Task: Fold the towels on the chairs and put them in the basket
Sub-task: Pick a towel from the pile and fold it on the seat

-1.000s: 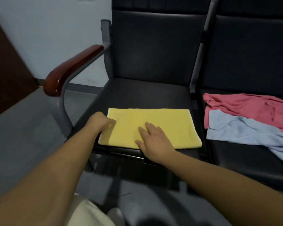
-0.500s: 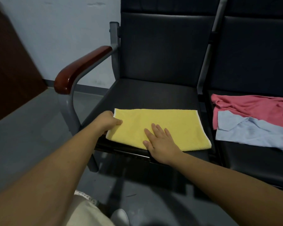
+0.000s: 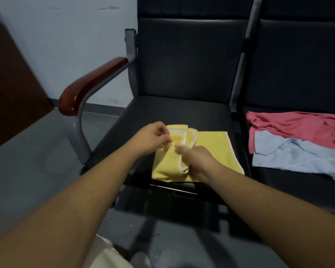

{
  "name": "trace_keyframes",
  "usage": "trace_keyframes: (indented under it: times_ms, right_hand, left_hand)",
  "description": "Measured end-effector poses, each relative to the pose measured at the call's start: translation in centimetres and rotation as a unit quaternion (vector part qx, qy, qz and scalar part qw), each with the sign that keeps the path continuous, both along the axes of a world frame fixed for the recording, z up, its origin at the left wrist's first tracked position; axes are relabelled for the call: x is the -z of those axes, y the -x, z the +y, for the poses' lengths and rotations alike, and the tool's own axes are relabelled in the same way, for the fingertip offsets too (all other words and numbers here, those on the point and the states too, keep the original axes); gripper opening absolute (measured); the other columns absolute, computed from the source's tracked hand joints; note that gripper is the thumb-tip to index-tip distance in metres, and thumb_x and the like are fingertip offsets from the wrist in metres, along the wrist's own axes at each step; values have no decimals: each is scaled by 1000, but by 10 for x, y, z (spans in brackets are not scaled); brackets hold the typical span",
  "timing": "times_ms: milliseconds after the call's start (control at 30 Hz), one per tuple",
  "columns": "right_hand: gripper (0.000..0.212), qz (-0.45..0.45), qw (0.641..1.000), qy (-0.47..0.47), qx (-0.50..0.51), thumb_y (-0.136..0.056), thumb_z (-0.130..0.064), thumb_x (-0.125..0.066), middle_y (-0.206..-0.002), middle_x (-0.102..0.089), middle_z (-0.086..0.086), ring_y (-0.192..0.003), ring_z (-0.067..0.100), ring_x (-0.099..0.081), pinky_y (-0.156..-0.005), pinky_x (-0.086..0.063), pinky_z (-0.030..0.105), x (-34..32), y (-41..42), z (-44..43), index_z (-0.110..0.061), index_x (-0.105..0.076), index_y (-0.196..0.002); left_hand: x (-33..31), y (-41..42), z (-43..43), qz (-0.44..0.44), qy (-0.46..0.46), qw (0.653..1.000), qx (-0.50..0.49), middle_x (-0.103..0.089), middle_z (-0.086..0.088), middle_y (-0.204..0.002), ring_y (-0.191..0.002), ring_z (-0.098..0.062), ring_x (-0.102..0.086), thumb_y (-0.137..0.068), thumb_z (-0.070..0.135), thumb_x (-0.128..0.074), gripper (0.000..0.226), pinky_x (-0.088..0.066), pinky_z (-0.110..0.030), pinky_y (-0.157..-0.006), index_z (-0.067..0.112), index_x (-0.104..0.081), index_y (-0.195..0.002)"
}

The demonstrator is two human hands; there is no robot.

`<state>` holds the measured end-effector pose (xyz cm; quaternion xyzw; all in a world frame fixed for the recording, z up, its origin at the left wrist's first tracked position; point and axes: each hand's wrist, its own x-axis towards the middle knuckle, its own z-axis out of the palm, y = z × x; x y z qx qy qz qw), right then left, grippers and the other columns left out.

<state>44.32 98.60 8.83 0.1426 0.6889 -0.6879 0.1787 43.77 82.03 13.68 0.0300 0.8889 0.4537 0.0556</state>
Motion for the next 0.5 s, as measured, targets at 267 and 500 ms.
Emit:
trace_keyframes:
  times_ms: [267,500]
  right_hand:
    - [50,142,964,-210,-81,-92,-15,-68,-114,-58,0,-95,15,-56,-76,-44,29,-11,5,7,-16,-40,-133]
    - [52,245,873,-390,-158,-97,-21,-63,-138,-51,4,-119,22,-54,-94,-40,25,4,7,13,-18,-43,-145]
  left_hand:
    - [27,-2,-9,-84,205,962,159,1,14,-166,-153,-9,1,-94,57,-57,86,-11,-36,-124,33,-9,-160]
    - [42,6,-3,-108,309,926,187,25,8,-164,-152,-15,18,-94,68,-43,97,-4,-48,-126,25,17,-158]
